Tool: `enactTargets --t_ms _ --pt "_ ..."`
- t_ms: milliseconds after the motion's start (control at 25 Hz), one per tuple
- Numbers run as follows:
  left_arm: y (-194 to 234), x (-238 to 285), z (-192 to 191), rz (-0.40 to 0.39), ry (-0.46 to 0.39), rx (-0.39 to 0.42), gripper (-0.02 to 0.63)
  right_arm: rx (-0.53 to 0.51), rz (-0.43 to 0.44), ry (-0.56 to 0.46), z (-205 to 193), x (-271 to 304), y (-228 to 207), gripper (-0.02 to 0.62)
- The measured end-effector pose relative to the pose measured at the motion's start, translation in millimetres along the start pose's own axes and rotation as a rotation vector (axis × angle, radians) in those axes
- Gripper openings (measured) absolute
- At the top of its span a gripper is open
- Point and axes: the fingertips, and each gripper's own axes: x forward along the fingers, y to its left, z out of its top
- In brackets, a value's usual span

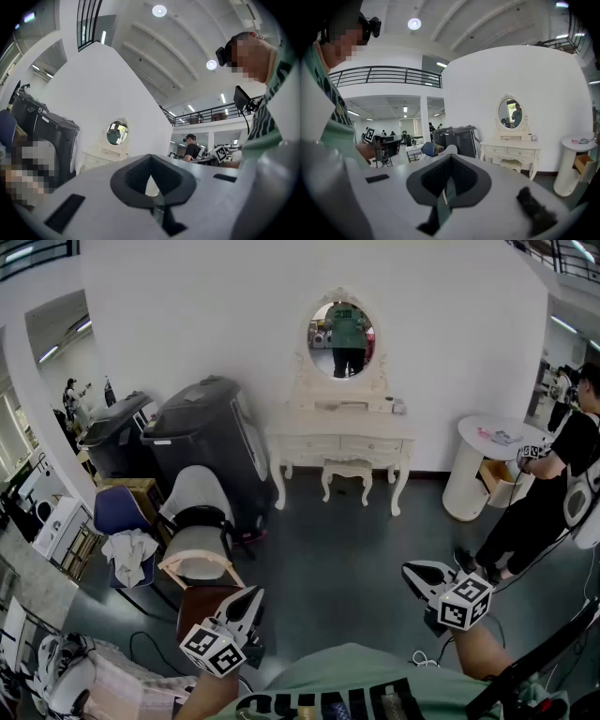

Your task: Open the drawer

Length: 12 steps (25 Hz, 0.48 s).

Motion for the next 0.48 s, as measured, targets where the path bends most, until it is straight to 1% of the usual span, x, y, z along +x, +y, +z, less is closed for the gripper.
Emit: enactTargets --t_ms 280,400,480 --pt "-3.2 9.6 -0.7 -0.005 0.004 -0.003 0.009 -0.006 0.005 0.005 -1.5 -2.5 -7.2 0.011" --pt "-5.7 20.1 -3.0 -0.014 0.016 -0.002 0.009 0.024 0.022 0.015 -6.3 -4.1 -11.0 0.011" --pt "-11.4 31.7 -3.6 -0.027 0.025 0.002 0.009 0.055 0.023 0.004 -6.4 -9.6 -18.8 0.011"
